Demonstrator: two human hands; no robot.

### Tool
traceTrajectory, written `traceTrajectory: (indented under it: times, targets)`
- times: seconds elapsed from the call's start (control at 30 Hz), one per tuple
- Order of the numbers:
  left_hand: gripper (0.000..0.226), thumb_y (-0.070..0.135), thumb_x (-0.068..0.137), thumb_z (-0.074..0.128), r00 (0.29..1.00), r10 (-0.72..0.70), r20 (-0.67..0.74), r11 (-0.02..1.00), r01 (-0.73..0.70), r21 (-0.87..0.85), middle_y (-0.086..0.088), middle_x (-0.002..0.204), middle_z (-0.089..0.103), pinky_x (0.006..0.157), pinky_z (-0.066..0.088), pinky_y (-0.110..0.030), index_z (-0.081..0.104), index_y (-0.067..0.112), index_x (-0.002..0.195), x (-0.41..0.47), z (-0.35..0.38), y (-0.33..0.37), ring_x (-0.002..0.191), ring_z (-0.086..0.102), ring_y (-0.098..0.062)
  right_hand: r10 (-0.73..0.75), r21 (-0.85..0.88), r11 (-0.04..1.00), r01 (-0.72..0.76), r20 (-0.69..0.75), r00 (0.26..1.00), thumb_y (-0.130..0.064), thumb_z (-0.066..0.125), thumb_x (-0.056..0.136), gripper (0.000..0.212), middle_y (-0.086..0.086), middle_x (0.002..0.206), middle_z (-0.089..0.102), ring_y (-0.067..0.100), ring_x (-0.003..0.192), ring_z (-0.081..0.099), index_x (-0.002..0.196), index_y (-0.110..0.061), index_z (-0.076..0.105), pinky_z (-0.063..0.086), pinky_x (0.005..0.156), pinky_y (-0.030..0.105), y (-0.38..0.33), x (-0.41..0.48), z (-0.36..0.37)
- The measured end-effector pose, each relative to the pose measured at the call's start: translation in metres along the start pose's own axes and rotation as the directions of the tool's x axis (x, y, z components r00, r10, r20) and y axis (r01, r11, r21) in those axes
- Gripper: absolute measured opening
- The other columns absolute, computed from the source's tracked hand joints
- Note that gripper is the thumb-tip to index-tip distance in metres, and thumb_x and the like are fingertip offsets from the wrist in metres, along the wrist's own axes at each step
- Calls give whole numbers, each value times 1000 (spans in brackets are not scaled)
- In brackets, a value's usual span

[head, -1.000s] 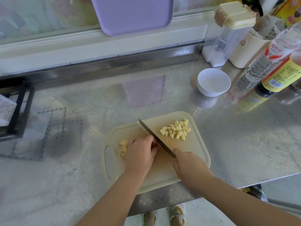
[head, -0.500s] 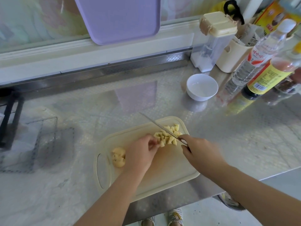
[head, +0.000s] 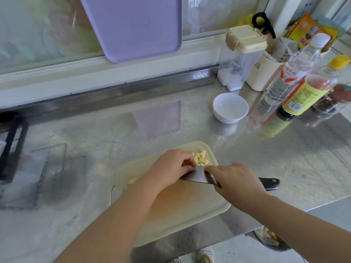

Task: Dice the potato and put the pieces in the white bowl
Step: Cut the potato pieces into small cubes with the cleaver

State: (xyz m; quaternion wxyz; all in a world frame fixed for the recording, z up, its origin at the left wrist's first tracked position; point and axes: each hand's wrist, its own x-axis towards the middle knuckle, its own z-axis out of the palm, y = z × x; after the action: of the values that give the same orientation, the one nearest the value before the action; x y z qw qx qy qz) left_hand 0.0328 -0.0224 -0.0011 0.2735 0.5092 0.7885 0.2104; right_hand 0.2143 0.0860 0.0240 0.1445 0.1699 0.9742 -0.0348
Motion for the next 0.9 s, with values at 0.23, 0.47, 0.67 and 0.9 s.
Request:
traceTrajectory:
  times: [0.23,0.47,0.67,0.9]
  targets:
    - [9,19,88,68,1000,-23,-2,1000,23,-1,9,94,66,78,48,-24,75,23,92,15,6,2,87,62,-10,-36,-4,999,36,17,999,-22,38,101,20,-5,96,66,23,77,59,117,-30,49,41,73,33,1,-4,-2]
    - [15,21,95,62,980,-49,-193,997,36,-72,12,101,64,76,42,-7,73,23,104,1,-21,3,90,58,-2,-9,103,995,7,12,1000,-28,44,99,12,-7,84,64,20,71,59,107,-34,51,55,74,35,4,-4,8]
    - [20,14,95,59,822,-192,-536,972,83,-220,15,101,65,75,41,-4,69,25,108,-38,-43,-19,89,59,3,134,462,872,-164,99,986,-33,52,95,24,-9,81,65,14,75,63,118,-39,58,57,70,34,-5,9,15]
    - [28,36,90,65,940,-246,-237,965,259,27,12,116,62,96,45,-31,65,27,117,-90,-28,-51,110,55,-8,86,644,742,-185,183,979,-25,50,97,14,6,79,66,27,71,66,88,-17,58,57,69,41,-43,28,14]
